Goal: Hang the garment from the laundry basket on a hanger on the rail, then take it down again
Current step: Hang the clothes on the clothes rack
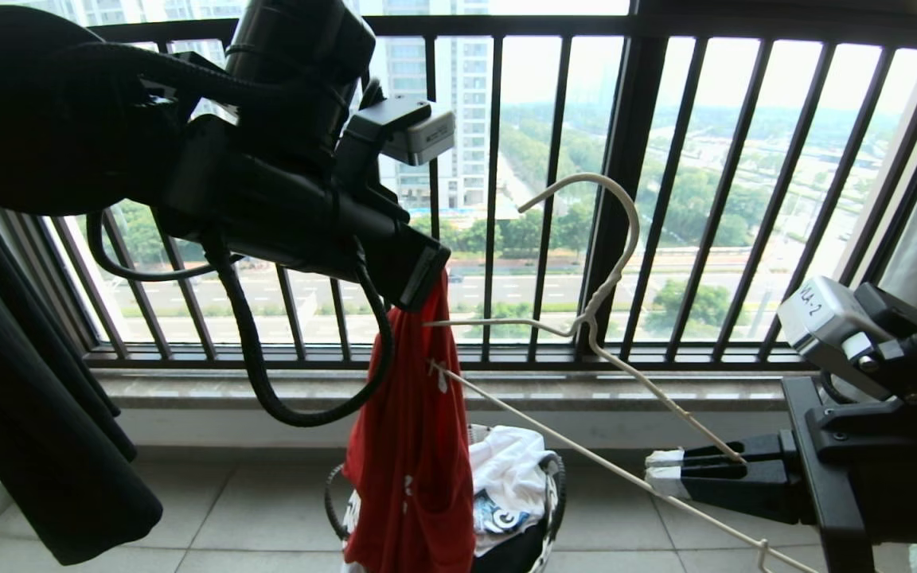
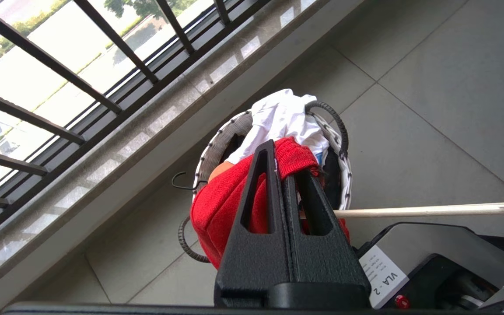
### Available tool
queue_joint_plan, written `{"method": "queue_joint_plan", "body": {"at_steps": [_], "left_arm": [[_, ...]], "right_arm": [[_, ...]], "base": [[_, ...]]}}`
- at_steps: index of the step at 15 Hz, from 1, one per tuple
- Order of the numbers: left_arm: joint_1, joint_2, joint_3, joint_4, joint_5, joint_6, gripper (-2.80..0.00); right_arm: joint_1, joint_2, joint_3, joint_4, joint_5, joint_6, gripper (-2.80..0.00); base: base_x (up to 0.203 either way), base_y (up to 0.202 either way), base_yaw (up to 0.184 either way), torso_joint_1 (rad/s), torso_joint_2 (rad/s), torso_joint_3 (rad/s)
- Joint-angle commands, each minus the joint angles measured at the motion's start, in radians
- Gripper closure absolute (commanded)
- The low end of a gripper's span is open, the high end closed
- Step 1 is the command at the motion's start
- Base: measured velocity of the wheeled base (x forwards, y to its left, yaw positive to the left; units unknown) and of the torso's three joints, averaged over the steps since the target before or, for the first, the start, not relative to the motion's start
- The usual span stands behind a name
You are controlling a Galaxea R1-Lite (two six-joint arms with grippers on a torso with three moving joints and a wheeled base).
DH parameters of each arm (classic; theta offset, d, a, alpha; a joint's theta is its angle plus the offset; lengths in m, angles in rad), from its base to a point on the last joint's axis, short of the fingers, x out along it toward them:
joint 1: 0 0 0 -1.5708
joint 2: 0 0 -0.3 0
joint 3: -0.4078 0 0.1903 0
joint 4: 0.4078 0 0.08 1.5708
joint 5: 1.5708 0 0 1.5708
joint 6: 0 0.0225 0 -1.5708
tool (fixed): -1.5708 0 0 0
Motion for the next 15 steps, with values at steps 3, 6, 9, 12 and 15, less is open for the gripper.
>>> {"method": "queue_joint_plan", "body": {"at_steps": [3,6,9,12,15], "left_arm": [[-0.008,-0.113,0.093,0.004,-0.105,0.025,0.00],[0.045,-0.175,0.187,0.005,-0.185,0.140,0.00],[0.132,-0.216,0.233,0.005,-0.340,0.214,0.00],[0.137,-0.216,0.246,0.003,-0.380,0.261,0.00],[0.090,-0.212,0.241,0.001,-0.368,0.240,0.00]], "right_arm": [[-0.039,-0.017,-0.005,0.000,0.002,-0.002,0.00],[-0.038,-0.014,-0.002,0.005,0.014,-0.005,0.00],[-0.038,-0.010,-0.001,0.005,0.044,-0.005,0.00],[-0.038,0.011,-0.002,0.001,0.069,-0.003,0.00],[-0.040,0.040,-0.006,-0.006,0.059,0.000,0.00]], "base": [[0.000,0.000,0.000,0.000,0.00,0.000],[0.000,0.000,0.000,0.000,0.00,0.000],[0.000,0.000,0.000,0.000,0.00,0.000],[0.000,0.000,0.000,0.000,0.00,0.000],[0.000,0.000,0.000,0.000,0.00,0.000]]}}
